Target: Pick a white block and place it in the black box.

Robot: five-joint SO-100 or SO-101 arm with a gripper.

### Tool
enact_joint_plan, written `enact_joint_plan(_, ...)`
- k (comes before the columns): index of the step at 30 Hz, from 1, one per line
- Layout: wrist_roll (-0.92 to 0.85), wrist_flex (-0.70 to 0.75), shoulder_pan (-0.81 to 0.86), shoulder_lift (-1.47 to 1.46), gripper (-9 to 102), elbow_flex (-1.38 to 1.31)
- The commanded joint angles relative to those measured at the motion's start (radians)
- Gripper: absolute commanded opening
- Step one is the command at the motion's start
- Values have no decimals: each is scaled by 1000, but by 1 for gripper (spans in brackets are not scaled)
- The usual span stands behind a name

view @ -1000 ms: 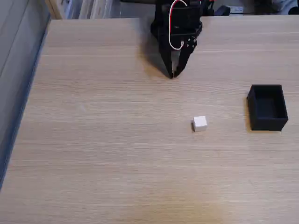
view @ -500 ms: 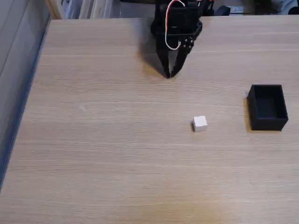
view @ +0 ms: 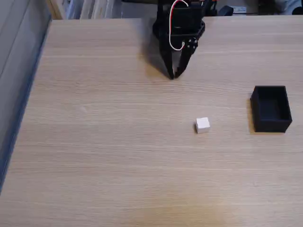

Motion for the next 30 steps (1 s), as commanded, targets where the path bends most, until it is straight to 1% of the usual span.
enact_joint_plan(1,6,5,-9,6,0,14)
enact_joint_plan(15,6,5,-8,6,0,14)
enact_joint_plan(21,-23,5,-6,6,1,9)
enact_joint_plan(27,2,-9,-3,-38,4,-37)
enact_joint_plan(30,9,-29,-20,-118,9,-84)
